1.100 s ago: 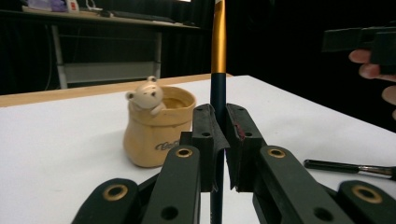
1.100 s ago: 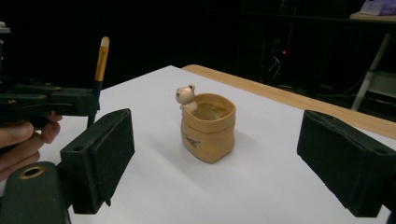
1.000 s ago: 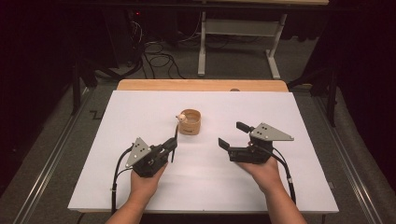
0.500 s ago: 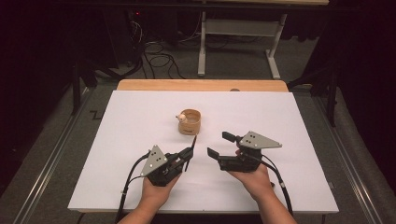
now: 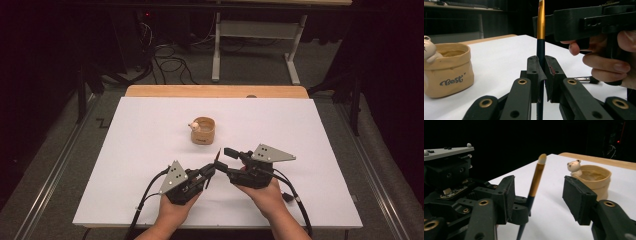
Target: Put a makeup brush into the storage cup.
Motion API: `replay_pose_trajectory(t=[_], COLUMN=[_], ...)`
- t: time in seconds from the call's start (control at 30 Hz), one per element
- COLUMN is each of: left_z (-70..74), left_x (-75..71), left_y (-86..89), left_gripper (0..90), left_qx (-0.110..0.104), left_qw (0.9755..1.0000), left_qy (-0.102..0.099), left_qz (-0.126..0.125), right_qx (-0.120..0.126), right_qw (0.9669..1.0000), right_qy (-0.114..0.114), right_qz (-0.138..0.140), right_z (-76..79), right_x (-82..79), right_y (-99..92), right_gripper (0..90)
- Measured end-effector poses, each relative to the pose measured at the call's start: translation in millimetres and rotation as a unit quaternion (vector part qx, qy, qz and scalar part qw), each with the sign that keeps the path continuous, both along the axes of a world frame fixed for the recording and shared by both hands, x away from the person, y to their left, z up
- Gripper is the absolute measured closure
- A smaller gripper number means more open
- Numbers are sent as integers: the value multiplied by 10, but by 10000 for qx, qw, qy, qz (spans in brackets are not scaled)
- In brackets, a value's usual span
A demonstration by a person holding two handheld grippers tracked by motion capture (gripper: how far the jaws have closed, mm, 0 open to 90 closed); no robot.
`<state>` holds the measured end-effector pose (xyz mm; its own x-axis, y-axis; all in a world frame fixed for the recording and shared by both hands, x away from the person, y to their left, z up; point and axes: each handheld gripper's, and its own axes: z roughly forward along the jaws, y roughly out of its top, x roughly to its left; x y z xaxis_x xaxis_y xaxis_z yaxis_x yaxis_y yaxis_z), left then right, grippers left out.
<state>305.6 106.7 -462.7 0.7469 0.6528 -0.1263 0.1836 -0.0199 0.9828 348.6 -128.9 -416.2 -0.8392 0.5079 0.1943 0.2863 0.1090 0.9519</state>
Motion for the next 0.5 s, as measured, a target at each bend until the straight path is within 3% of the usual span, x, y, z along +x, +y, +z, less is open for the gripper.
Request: replay_pose_trajectory(t=[0.13, 0.5], left_z=[4, 6], left_x=[-15, -11], left_y=[-21, -12], left_gripper=[830, 830], left_qx=[-21, -13], left_qw=[10000, 10000], left_qy=[-25, -33], left_qz=[-9, 28], right_qx=[92, 148], right_qw=[9998, 9997], right_qy=[139, 182], right_qz=[98, 106], right_z=[-21, -64], right_x=[-9, -19], right_y=[30, 74], right_gripper=[508, 654])
